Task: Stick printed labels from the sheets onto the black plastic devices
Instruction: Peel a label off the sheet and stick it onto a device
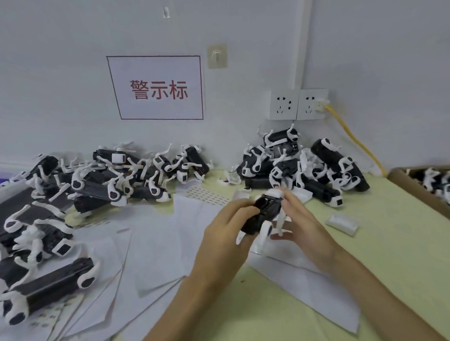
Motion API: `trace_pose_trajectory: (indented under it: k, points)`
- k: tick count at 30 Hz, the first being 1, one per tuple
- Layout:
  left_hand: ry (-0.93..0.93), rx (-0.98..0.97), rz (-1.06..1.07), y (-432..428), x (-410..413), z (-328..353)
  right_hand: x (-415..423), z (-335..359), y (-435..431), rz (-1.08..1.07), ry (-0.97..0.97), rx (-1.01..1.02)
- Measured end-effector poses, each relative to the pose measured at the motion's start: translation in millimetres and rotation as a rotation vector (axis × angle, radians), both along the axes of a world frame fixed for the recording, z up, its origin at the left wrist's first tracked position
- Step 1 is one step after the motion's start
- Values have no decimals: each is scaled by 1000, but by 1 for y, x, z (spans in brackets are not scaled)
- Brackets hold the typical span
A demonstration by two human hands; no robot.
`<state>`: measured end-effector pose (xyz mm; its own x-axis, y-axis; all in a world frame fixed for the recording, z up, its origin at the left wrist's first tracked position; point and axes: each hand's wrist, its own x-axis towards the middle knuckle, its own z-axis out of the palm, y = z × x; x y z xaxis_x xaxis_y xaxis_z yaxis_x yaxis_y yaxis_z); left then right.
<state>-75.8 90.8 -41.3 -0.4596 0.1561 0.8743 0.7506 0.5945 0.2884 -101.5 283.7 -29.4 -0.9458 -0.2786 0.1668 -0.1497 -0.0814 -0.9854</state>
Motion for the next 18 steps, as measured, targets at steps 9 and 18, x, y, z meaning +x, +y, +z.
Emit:
trace_pose_trajectory:
  k: [9, 18]
  points:
    - [-556, 267, -176, 4, 8, 0, 0, 5, 1, -206, 83, -41]
    - [-1227, 411, -757, 2, 18, 29, 10, 17, -2, -121, 127, -45]
